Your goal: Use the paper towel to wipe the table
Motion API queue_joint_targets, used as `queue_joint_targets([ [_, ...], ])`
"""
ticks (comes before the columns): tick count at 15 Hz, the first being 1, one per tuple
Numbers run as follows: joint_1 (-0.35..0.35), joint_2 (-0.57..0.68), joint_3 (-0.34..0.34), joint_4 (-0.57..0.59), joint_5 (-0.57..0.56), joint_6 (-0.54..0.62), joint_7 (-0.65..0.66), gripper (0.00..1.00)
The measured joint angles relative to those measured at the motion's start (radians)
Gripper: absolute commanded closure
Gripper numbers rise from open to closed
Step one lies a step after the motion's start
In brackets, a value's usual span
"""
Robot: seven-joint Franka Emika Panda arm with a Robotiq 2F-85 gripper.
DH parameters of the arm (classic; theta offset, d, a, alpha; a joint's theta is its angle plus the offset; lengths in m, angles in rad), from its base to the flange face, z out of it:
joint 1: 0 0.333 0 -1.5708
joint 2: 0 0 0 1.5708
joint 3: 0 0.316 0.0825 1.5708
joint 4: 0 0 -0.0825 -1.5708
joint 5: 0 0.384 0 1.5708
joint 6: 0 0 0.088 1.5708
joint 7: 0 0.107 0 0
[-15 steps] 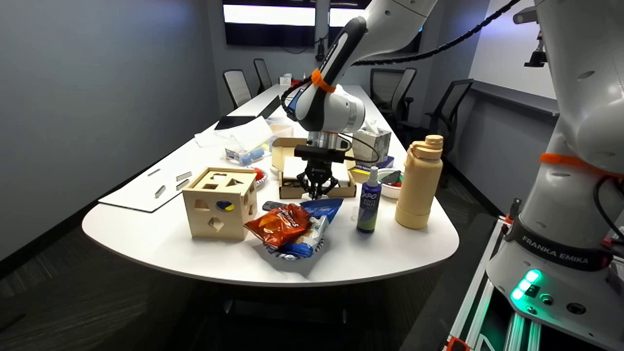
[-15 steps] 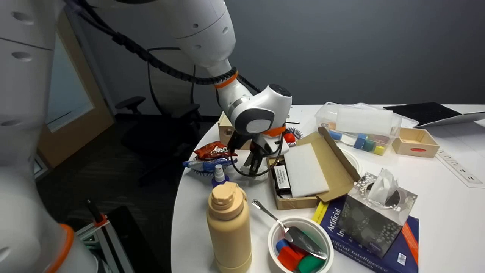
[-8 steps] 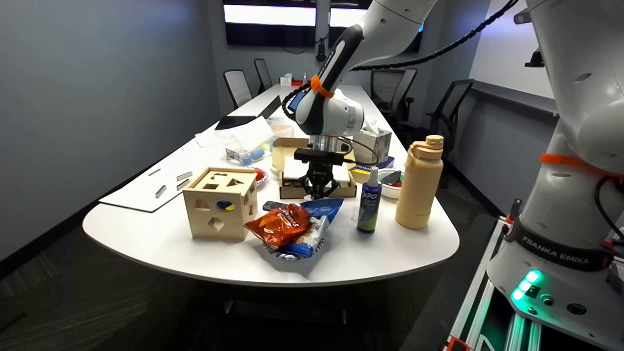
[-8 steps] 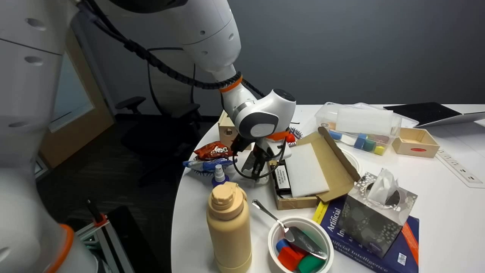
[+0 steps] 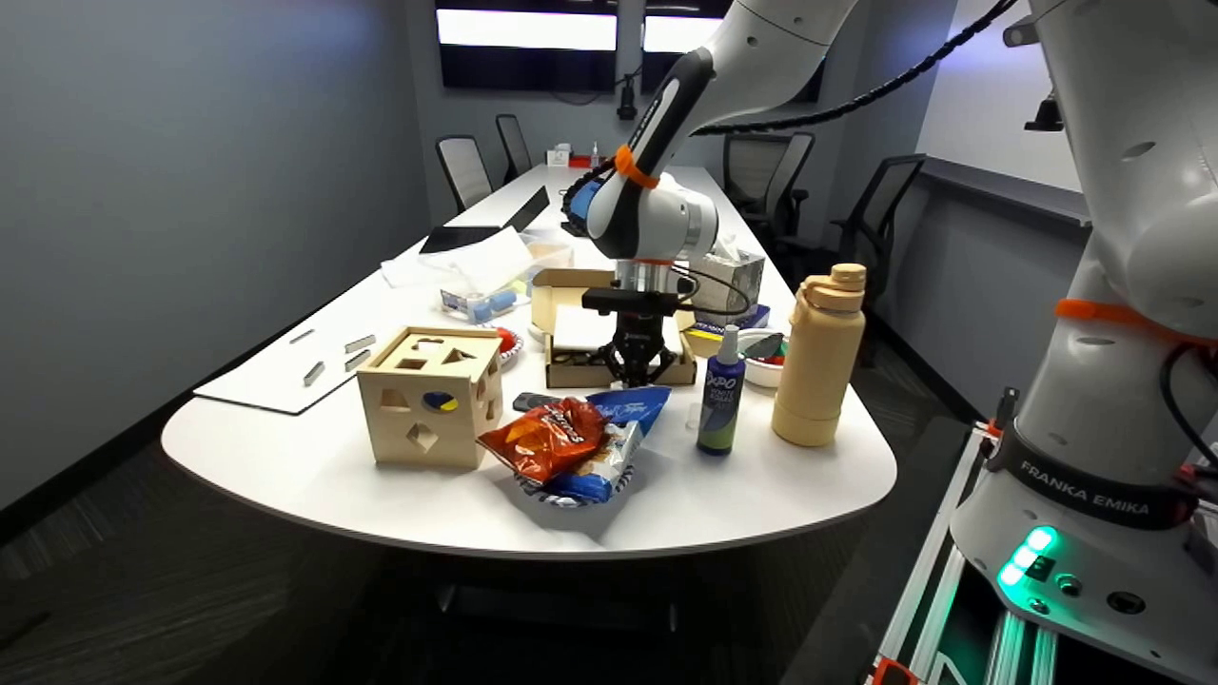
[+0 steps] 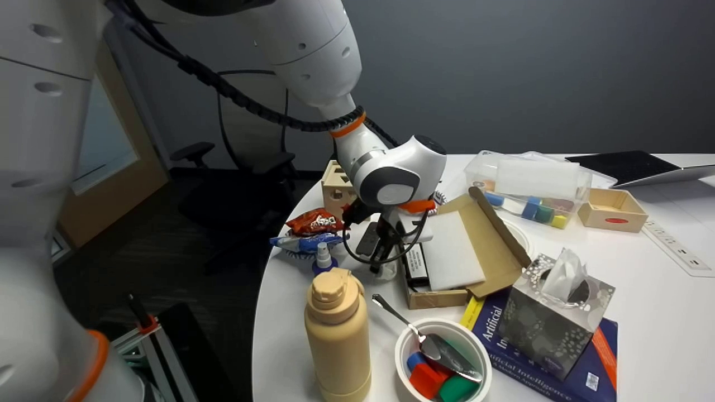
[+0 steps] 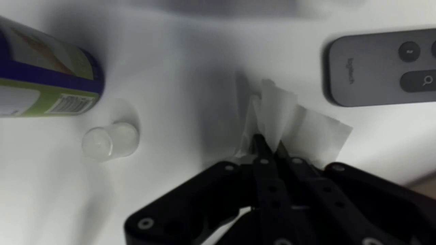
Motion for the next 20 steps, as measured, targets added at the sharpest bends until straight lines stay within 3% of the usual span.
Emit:
queue_joint_targets([
  [4, 0.0, 0.001, 0.0, 0.007, -0.047, -0.09, -0.001, 0.99],
  [9, 0.007, 0.003, 0.024, 0.014, -0.09, -0.094, -0.038, 0.99],
  [15, 0.009, 0.009, 0.067, 0.02, -0.084, -0.009, -0.093, 0.99],
  [20, 0.01, 0.01, 0.062, 0.015, -0.082, 0.071, -0.079, 0.99],
])
